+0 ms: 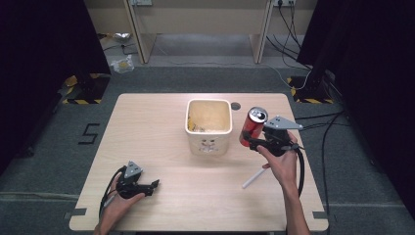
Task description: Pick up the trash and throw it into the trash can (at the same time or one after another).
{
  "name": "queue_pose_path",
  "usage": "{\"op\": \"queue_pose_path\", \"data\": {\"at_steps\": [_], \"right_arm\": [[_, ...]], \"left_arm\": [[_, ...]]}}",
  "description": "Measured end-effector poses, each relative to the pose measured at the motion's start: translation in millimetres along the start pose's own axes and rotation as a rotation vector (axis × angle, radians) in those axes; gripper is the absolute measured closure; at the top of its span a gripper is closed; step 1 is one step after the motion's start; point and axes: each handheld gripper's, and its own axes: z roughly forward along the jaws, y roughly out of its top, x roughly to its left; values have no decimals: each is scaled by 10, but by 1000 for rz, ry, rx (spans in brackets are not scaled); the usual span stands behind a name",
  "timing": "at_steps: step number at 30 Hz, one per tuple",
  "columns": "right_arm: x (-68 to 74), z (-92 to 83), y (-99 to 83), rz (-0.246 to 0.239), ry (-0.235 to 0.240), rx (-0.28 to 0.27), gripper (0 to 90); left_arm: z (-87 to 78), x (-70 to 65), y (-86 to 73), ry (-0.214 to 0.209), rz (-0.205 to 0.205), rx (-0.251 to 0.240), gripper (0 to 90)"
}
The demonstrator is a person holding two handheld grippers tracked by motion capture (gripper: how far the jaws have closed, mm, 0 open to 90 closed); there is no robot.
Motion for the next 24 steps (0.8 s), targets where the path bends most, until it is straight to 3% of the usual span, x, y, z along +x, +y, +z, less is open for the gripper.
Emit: {"op": "queue_pose_path", "data": {"at_steps": [12,17,24], "right_arm": [[43,-19,358,-25,21,-23,339],[88,48,565,-35,48,-25,339],[166,132,716,-56,66,-25,339]], "left_arm": [[0,0,0,0,1,1,146],[0,1,0,0,1,0,146],[0,1,0,0,1,0,146]]}}
